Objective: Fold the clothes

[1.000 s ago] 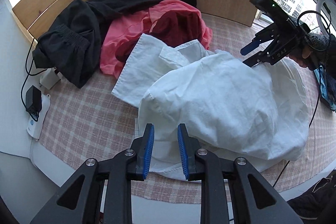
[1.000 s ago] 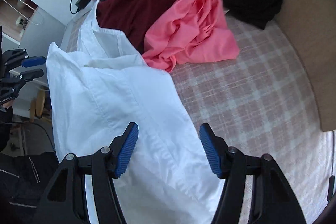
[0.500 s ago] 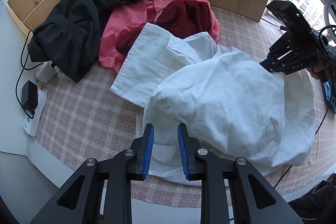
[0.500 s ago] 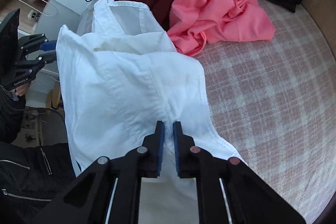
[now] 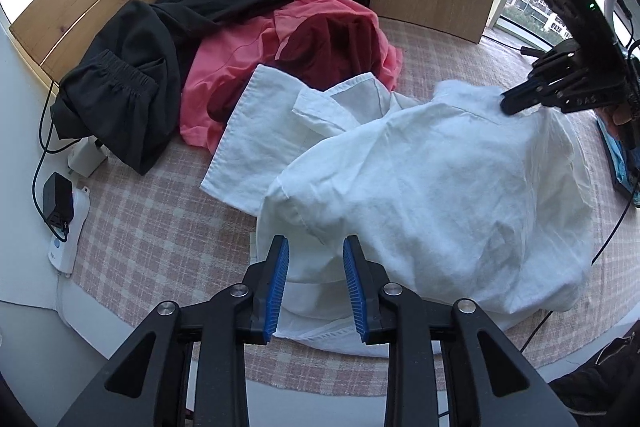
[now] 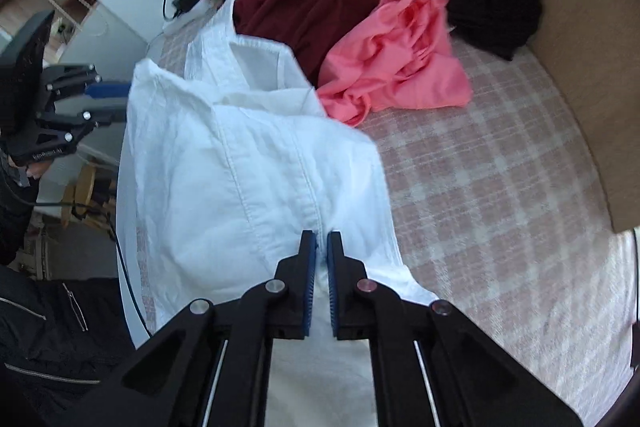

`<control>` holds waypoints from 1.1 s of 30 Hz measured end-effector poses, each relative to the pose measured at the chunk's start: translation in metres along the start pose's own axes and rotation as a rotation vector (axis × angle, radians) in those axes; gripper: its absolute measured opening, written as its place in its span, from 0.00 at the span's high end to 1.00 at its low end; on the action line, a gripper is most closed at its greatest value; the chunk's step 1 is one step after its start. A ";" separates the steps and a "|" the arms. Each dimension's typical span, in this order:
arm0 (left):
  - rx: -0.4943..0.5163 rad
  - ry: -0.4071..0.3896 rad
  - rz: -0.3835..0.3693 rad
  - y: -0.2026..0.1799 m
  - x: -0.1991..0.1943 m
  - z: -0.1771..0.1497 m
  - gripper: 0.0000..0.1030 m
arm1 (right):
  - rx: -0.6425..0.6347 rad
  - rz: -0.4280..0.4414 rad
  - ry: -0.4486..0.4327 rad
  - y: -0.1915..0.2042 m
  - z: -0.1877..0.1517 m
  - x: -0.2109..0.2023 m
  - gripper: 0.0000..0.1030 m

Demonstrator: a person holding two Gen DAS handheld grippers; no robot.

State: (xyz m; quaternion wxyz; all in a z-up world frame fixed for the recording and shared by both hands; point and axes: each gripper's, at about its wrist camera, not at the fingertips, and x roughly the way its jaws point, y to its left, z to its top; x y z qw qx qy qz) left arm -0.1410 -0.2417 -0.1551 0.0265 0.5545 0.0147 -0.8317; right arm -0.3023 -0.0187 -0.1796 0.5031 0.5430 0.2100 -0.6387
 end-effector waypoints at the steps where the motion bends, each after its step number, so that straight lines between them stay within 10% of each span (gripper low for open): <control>1: 0.012 -0.008 -0.006 -0.003 -0.001 0.002 0.74 | 0.041 -0.014 -0.042 -0.003 -0.011 -0.022 0.94; 6: 0.076 -0.039 -0.045 -0.022 -0.005 0.016 0.73 | 0.261 -0.085 -0.166 -0.010 -0.074 -0.105 0.94; 14: 0.302 -0.070 -0.119 -0.085 -0.017 0.053 0.71 | 0.462 -0.068 -0.050 0.017 -0.203 -0.062 0.92; 19: 0.423 -0.103 -0.048 -0.099 -0.041 0.064 0.59 | 0.472 -0.025 -0.150 0.019 -0.226 -0.099 0.71; 21: 0.443 -0.109 -0.032 -0.101 -0.048 0.064 0.59 | 0.455 -0.036 -0.199 0.020 -0.229 -0.119 0.41; 33: 0.396 -0.075 -0.036 -0.099 -0.045 0.054 0.58 | 0.408 0.043 -0.082 -0.028 -0.212 -0.050 0.39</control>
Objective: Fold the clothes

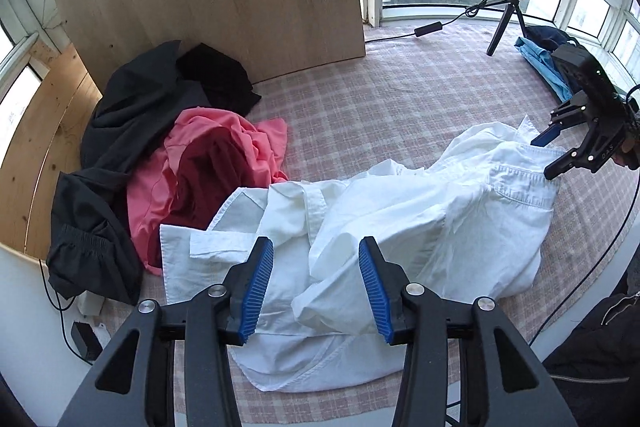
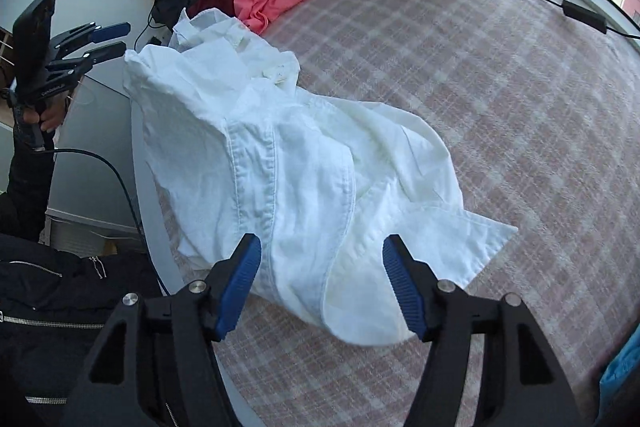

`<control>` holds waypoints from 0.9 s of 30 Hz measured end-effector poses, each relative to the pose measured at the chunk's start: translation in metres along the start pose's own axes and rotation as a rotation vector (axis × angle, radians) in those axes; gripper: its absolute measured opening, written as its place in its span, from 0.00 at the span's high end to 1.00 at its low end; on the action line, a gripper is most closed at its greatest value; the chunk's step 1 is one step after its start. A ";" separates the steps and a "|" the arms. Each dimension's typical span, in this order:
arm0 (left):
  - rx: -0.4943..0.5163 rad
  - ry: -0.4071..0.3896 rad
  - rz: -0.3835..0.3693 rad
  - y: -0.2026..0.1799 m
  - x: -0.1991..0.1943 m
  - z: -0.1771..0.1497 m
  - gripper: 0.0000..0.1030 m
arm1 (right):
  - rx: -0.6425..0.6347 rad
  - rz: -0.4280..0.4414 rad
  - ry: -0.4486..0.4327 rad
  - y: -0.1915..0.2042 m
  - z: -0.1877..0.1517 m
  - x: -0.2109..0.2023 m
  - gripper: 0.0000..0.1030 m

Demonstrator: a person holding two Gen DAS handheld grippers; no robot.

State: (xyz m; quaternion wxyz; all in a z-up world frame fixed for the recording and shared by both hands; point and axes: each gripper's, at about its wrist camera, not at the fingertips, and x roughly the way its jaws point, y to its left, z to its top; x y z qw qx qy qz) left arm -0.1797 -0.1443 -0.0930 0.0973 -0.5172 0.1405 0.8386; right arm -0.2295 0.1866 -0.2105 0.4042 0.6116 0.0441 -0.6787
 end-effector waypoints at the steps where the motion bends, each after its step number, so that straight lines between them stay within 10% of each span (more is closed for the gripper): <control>1: -0.005 0.003 0.005 0.001 -0.001 -0.003 0.58 | 0.002 0.021 0.025 -0.002 0.001 0.007 0.39; 4: -0.017 0.015 0.019 0.007 -0.006 -0.013 0.58 | 0.011 0.093 0.075 -0.002 0.001 0.018 0.48; 5: -0.020 0.019 0.021 0.009 -0.008 -0.017 0.58 | 0.010 0.119 0.078 0.001 0.001 0.018 0.83; 6: -0.019 0.023 0.023 0.010 -0.010 -0.021 0.57 | 0.010 0.140 0.070 0.006 0.001 0.014 0.95; 20: 0.097 0.107 -0.039 0.005 0.023 -0.033 0.48 | -0.055 0.004 -0.079 0.044 0.011 -0.049 0.95; 27: 0.118 0.182 -0.137 -0.003 0.057 -0.043 0.94 | -0.016 -0.051 -0.076 0.044 0.012 -0.047 0.95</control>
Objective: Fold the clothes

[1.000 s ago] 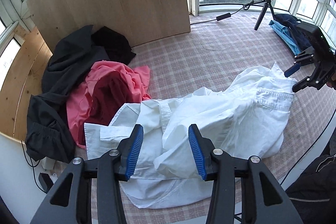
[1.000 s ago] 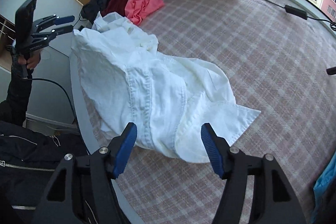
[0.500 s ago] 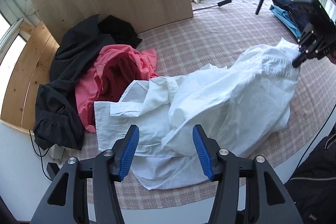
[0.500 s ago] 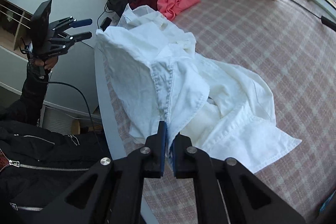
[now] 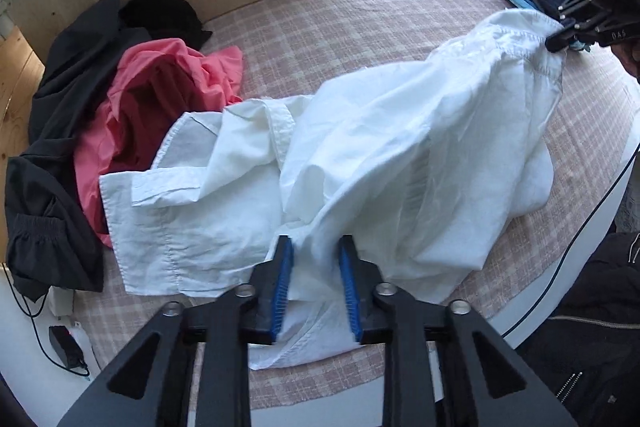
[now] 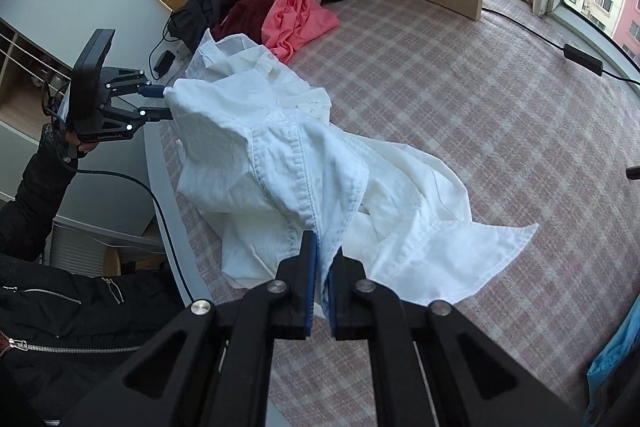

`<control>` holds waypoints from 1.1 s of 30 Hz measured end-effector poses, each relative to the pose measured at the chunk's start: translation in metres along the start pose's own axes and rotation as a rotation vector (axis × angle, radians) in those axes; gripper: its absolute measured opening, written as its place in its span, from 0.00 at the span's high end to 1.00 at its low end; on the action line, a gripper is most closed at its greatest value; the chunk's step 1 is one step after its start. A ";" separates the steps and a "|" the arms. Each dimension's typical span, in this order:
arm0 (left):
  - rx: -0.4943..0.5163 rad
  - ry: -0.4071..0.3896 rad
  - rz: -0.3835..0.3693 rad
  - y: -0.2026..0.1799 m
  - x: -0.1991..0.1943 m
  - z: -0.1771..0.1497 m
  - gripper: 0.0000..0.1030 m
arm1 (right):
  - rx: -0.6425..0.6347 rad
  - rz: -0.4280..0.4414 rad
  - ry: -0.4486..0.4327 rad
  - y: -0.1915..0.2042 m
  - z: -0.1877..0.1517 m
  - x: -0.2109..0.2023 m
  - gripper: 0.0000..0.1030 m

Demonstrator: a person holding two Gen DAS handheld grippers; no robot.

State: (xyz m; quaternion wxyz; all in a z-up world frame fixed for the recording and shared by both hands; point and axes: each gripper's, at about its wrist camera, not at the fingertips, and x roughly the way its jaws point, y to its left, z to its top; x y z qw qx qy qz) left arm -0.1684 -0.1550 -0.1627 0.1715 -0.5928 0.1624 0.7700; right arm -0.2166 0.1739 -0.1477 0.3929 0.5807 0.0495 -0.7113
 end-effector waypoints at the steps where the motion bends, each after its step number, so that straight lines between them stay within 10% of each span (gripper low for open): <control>1: 0.002 0.012 -0.004 -0.002 0.004 -0.001 0.96 | 0.010 -0.010 -0.007 0.000 0.001 -0.001 0.95; 9: -0.040 -0.202 0.104 -0.007 -0.083 0.021 0.98 | 0.036 -0.164 -0.236 0.022 0.026 -0.069 0.95; 19: -0.079 -0.638 0.382 0.027 -0.322 0.085 0.98 | -0.179 -0.400 -0.714 0.177 0.103 -0.342 0.96; 28: -0.058 -0.810 0.504 0.014 -0.437 0.088 0.98 | -0.266 -0.598 -0.766 0.283 0.090 -0.428 0.96; 33: -0.091 -0.855 0.549 0.024 -0.479 0.092 0.98 | -0.262 -0.621 -0.672 0.288 0.087 -0.396 0.96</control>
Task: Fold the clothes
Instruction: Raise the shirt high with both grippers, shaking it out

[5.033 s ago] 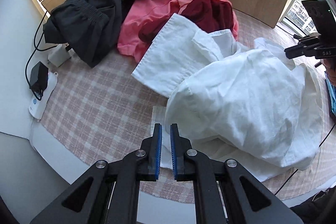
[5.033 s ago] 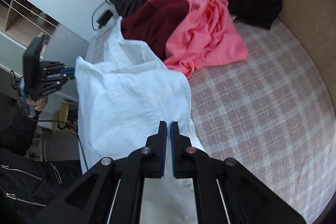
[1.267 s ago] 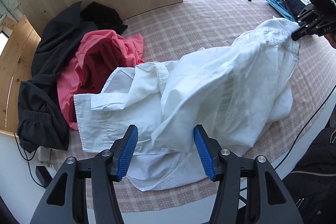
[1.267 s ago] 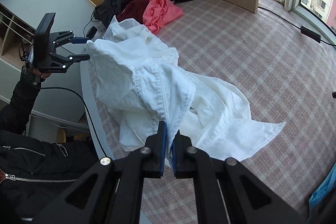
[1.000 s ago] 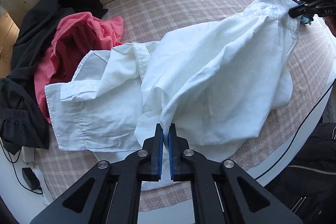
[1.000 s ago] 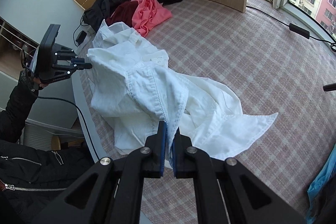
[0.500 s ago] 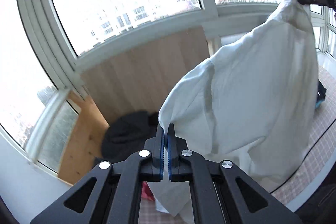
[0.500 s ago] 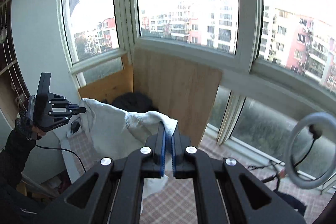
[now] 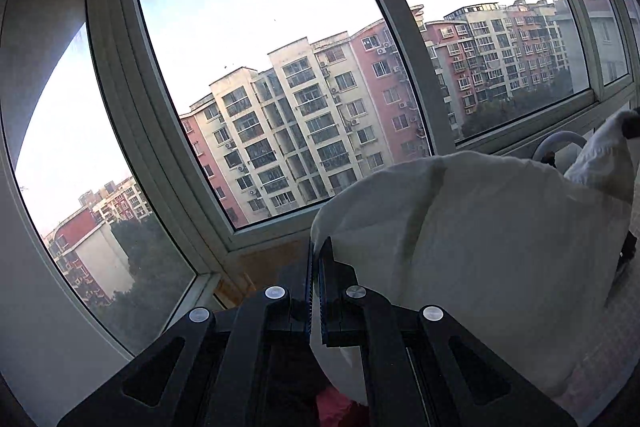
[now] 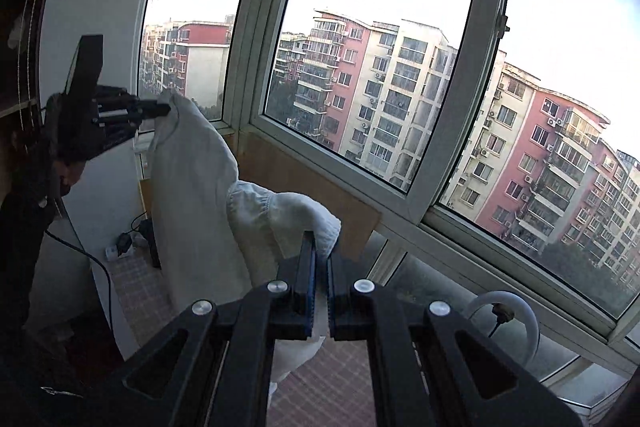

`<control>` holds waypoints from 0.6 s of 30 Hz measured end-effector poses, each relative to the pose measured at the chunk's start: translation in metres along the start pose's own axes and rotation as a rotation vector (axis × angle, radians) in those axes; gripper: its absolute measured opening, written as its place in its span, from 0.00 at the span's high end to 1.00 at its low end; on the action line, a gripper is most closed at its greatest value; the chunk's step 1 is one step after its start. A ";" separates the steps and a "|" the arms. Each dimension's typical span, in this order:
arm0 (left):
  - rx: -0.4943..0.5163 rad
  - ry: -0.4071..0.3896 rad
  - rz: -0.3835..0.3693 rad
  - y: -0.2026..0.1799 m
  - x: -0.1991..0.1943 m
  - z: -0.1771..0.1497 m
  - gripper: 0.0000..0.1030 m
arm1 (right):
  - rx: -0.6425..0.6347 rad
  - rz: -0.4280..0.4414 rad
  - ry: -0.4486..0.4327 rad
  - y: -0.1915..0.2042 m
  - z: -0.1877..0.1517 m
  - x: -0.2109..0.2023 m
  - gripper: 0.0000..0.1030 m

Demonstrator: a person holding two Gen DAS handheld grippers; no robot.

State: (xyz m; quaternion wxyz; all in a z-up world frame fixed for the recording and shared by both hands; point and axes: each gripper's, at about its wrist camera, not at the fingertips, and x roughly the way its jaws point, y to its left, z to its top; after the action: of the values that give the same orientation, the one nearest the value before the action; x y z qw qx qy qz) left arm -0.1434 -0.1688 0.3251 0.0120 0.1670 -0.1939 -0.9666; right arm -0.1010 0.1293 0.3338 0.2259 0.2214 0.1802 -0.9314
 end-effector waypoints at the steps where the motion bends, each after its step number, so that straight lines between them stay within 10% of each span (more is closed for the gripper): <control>1: -0.004 -0.003 0.012 0.005 -0.001 0.005 0.98 | 0.001 -0.002 0.022 0.001 -0.004 0.010 0.96; 10: 0.010 0.003 0.031 0.000 0.020 -0.036 0.98 | 0.064 -0.050 -0.065 -0.010 0.020 -0.008 0.96; 18: -0.032 0.274 -0.500 -0.150 0.075 -0.249 0.92 | 0.087 -0.096 0.182 -0.009 -0.041 0.079 0.96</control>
State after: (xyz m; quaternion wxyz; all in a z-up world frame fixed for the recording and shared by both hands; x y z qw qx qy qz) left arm -0.1266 -0.1293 0.0285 -0.1982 0.3384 -0.1277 -0.9110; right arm -0.1552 0.1276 0.2623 0.1540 0.3060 0.1697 -0.9241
